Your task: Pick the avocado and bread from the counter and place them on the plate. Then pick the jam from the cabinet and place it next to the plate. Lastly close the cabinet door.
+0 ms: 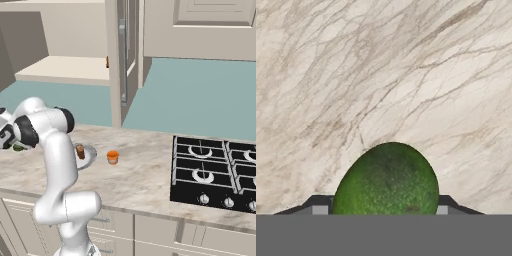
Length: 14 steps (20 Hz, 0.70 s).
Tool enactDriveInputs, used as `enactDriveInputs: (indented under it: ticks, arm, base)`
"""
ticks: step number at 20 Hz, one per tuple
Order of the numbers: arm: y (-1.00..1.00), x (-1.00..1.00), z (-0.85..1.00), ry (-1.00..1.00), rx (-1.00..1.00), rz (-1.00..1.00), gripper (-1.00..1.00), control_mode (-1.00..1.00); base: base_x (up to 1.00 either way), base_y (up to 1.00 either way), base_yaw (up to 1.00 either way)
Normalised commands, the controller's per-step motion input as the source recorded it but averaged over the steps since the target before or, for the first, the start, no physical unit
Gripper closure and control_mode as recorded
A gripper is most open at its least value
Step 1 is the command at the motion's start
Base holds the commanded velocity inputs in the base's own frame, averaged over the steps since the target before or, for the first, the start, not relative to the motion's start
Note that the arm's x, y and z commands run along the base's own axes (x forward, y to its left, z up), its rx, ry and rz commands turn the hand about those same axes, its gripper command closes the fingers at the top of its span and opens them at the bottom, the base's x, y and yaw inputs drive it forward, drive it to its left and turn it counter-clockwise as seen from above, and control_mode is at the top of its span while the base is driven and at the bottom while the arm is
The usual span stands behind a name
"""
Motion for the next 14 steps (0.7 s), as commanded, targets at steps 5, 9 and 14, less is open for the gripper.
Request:
enactDriveInputs:
  ticks: [5,9,14]
  arm:
    - [-0.49,-0.13,0.03,-0.03,0.00,0.01,1.00,-1.00]
    - [-0.47,-0.20,0.18,-0.02,0.00,0.07,1.00,-1.00]
    - [-0.48,-0.24,0.22,0.00,0.02,0.13,1.00,-1.00]
  base:
    - [0.00,0.00,0.00]
    - [0.00,0.00,0.00]
    - [0.00,0.00,0.00]
